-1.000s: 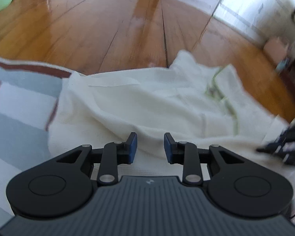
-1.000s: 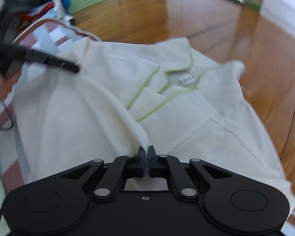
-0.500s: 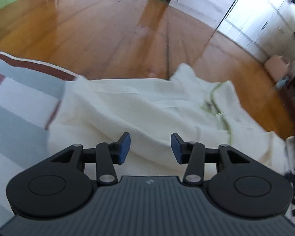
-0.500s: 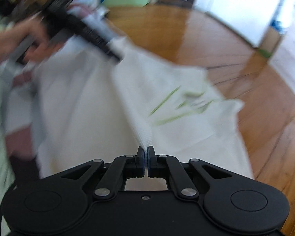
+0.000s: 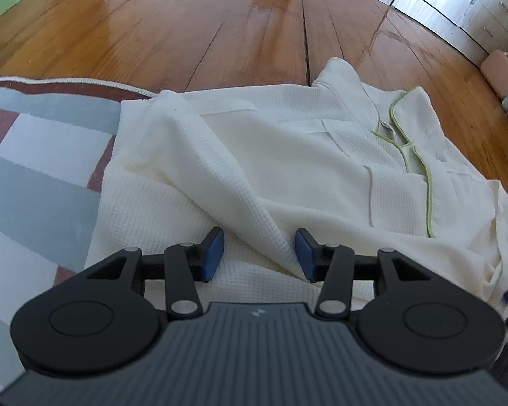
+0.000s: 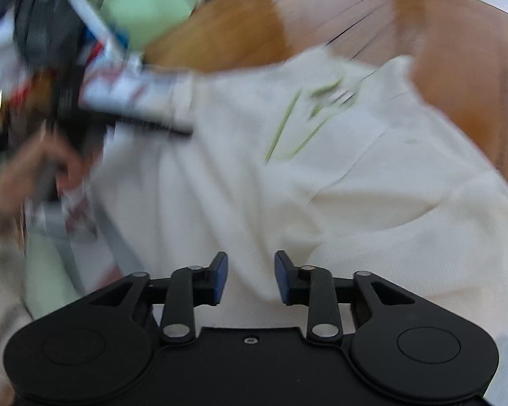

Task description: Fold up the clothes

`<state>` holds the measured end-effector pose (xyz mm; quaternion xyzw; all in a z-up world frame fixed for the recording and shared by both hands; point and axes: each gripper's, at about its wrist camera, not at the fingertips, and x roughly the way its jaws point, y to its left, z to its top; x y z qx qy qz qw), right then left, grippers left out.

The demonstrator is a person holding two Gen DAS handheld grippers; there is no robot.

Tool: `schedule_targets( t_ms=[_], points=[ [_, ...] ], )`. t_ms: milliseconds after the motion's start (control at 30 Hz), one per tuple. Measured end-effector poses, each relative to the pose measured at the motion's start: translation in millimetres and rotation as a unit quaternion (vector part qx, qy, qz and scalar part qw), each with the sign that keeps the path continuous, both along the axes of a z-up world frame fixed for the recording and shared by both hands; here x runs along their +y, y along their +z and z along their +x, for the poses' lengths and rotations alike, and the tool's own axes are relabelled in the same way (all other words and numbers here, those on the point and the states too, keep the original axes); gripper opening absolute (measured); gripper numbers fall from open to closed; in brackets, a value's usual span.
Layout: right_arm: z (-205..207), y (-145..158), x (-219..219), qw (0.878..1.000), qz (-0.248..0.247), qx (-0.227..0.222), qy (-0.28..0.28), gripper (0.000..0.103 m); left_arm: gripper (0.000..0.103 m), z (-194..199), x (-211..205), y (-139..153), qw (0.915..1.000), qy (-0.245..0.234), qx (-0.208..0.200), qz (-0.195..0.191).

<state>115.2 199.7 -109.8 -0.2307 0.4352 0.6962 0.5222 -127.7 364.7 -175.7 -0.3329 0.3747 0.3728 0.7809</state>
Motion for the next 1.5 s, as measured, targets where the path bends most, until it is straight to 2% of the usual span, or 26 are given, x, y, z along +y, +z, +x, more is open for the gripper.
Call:
schedule_targets(
  t_ms=[33, 133, 233, 267, 333, 400, 467, 500, 533, 567, 600, 633, 700, 767, 800, 900, 933, 1000, 1133, 1233, 1333, 1400, 1433, 1500],
  points=[
    [8.2, 5.2, -0.1, 1.000, 0.004, 0.002, -0.019, 0.042, 0.037, -1.3, 0.6, 0.0, 1.0000, 0.002, 0.000, 0.002],
    [25.4, 11.9, 3.1, 0.997, 0.007, -0.014, -0.074, 0.050, 0.037, -7.7, 5.6, -2.0, 0.9997, 0.021, -0.013, -0.001],
    [42.4, 5.6, 10.7, 0.991, -0.020, -0.018, -0.134, 0.055, 0.038, -11.7, 9.4, -1.1, 0.9988, 0.042, -0.023, 0.000],
    [47.6, -0.5, 15.0, 0.986, -0.042, -0.015, -0.158, 0.060, 0.043, -12.1, 11.0, -1.2, 0.9985, 0.049, -0.022, 0.005],
    [57.9, -14.4, 23.1, 0.972, -0.089, -0.016, -0.215, 0.064, 0.063, -12.0, 15.3, -2.8, 0.9976, 0.065, -0.023, 0.010],
    [65.3, -26.6, 28.3, 0.960, -0.111, -0.013, -0.257, 0.064, 0.068, -11.1, 19.8, -4.3, 0.9967, 0.074, -0.035, 0.007],
    [69.3, -37.5, 33.8, 0.949, -0.128, -0.025, -0.288, 0.062, 0.060, -9.0, 22.9, -4.3, 0.9959, 0.078, -0.043, 0.010],
    [63.6, -40.1, 36.9, 0.948, -0.125, -0.065, -0.284, 0.059, 0.018, -9.1, 23.6, -3.5, 0.9954, 0.082, -0.047, 0.012],
    [58.0, -42.8, 40.1, 0.947, -0.121, -0.104, -0.279, 0.026, 0.001, -9.1, 24.3, -2.6, 0.9949, 0.086, -0.050, 0.014],
    [51.9, -45.0, 43.1, 0.944, -0.119, -0.145, -0.270, 0.006, 0.001, -9.1, 25.1, -1.8, 0.9943, 0.090, -0.054, 0.016],
    [45.7, -45.1, 44.8, 0.943, -0.113, -0.177, -0.258, 0.005, 0.001, -9.2, 25.8, -0.9, 0.9938, 0.094, -0.058, 0.019],
    [41.2, -41.4, 43.6, 0.943, -0.101, -0.190, -0.255, 0.002, 0.001, -11.8, 26.4, 3.7, 0.9926, 0.095, -0.072, 0.022],
    [35.5, -28.6, 37.2, 0.941, -0.075, -0.202, -0.261, 0.002, 0.001, -12.6, 26.8, 18.2, 0.9922, 0.084, -0.077, 0.049],
    [44.0, -16.8, 30.5, 0.944, -0.050, -0.177, -0.273, 0.002, 0.001, -10.9, 28.9, 31.7, 0.9911, 0.074, -0.081, 0.076],
    [51.4, -11.2, 27.1, 0.947, -0.038, -0.156, -0.279, 0.002, 0.001, -10.7, 32.4, 35.5, 0.9903, 0.075, -0.087, 0.078],
    [73.6, 5.7, 16.9, 0.950, -0.001, -0.092, -0.299, 0.002, 0.001, -11.0, 48.9, 34.5, 0.9873, 0.094, -0.119, 0.048],
    [80.1, 9.9, 15.2, 0.950, 0.008, -0.079, -0.303, 0.002, 0.001, -10.5, 52.2, 32.3, 0.9875, 0.097, -0.117, 0.040],
    [91.1, 10.1, 15.6, 0.944, 0.007, -0.093, -0.316, 0.003, 0.001, -7.8, 47.9, 29.2, 0.9887, 0.108, -0.095, 0.043],
    [109.3, 7.8, 12.9, 0.929, 0.002, -0.137, -0.345, 0.002, 0.001, -4.5, 40.3, 17.2, 0.9899, 0.104, -0.079, 0.053],
    [117.1, 7.7, 8.0, 0.919, 0.014, -0.167, -0.356, 0.002, 0.001, -8.7, 44.9, 12.4, 0.9893, 0.108, -0.086, 0.047],
    [131.8, 15.5, 4.8, 0.917, 0.044, -0.146, -0.368, 0.002, 0.001, -17.0, 49.5, 23.5, 0.9838, 0.110, -0.132, 0.053],
    [138.9, 19.3, 8.1, 0.917, 0.051, -0.146, -0.368, 0.002, 0.001, -19.4, 49.8, 33.5, 0.9813, 0.111, -0.148, 0.054],
    [141.3, 19.7, 11.8, 0.920, 0.051, -0.147, -0.360, 0.002, 0.002, -20.3, 49.8, 38.6, 0.9803, 0.112, -0.154, 0.054],
    [142.7, 13.7, 20.1, 0.933, 0.038, -0.132, -0.333, 0.005, 0.003, -17.1, 52.1, 35.8, 0.9832, 0.111, -0.134, 0.055]
  ],
)
